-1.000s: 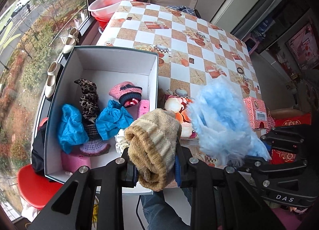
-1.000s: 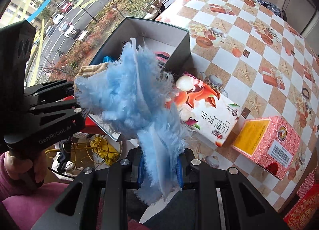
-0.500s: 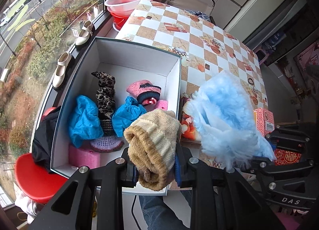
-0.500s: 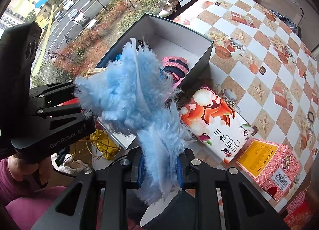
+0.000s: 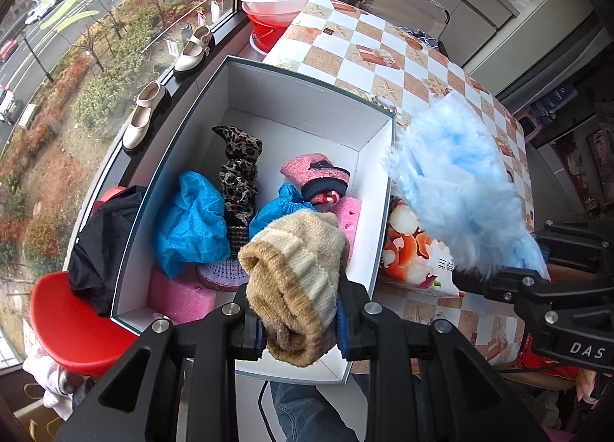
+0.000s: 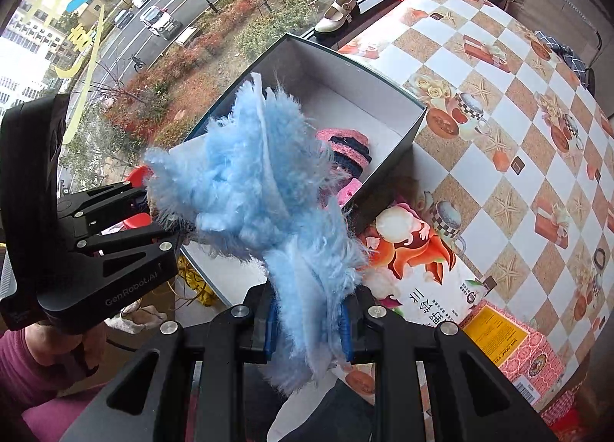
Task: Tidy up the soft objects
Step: 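Lift and carry the beige cap and blue fluff over the white box with both tools, then open both tools to drop the beige cap and blue fluff into the box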
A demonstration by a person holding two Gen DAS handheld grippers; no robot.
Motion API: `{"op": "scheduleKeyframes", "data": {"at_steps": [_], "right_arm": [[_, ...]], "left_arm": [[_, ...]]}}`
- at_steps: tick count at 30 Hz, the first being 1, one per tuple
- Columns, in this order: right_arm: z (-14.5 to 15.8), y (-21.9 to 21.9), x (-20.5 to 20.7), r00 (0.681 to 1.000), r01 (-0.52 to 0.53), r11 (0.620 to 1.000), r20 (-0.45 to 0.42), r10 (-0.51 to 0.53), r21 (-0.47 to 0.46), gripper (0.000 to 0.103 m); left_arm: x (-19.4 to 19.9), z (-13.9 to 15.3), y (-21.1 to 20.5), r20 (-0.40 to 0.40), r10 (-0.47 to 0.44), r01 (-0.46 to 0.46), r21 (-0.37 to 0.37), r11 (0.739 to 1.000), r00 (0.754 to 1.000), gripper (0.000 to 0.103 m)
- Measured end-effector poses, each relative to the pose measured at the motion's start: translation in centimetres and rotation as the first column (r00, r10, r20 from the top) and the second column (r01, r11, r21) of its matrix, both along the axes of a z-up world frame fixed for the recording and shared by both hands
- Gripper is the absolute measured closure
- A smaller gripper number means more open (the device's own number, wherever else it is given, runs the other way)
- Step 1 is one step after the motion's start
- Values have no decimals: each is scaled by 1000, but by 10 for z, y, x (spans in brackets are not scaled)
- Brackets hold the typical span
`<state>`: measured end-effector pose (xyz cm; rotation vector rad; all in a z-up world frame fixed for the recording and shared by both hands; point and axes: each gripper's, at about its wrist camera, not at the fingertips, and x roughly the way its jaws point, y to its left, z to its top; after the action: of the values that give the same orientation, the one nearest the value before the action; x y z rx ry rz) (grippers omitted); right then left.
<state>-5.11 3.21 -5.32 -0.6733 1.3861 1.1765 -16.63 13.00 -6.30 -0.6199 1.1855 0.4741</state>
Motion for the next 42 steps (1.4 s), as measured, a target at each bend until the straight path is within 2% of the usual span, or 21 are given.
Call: {"op": "scheduleKeyframes", "data": {"at_steps": [7, 19, 36, 38, 40, 42], "right_arm": [[-4, 20, 9, 1000, 7, 1000, -25, -7, 0, 77], [-12, 50, 8, 999, -17, 1000, -31, 17, -5, 77], [-23, 73, 16, 999, -6, 1000, -39, 4, -29, 77], [-24, 76, 17, 999, -3, 1000, -38, 2, -31, 77], [-24, 79, 17, 1000, 1, 999, -28, -2, -32, 77], [-24, 82, 18, 1000, 8, 999, -29, -9, -33, 76]], "left_arm": [[0, -11, 13, -37, 30, -29, 26, 999, 999, 74], [0, -21, 31, -52, 76, -75, 24, 997, 996, 74], [13, -34, 37, -81, 60, -59, 18, 998, 995, 74], [15, -33, 37, -75, 57, -55, 28, 998, 996, 67], [17, -30, 36, -74, 52, -48, 50, 998, 996, 53], [19, -26, 34, -79, 52, -45, 95, 994, 996, 25]]}}
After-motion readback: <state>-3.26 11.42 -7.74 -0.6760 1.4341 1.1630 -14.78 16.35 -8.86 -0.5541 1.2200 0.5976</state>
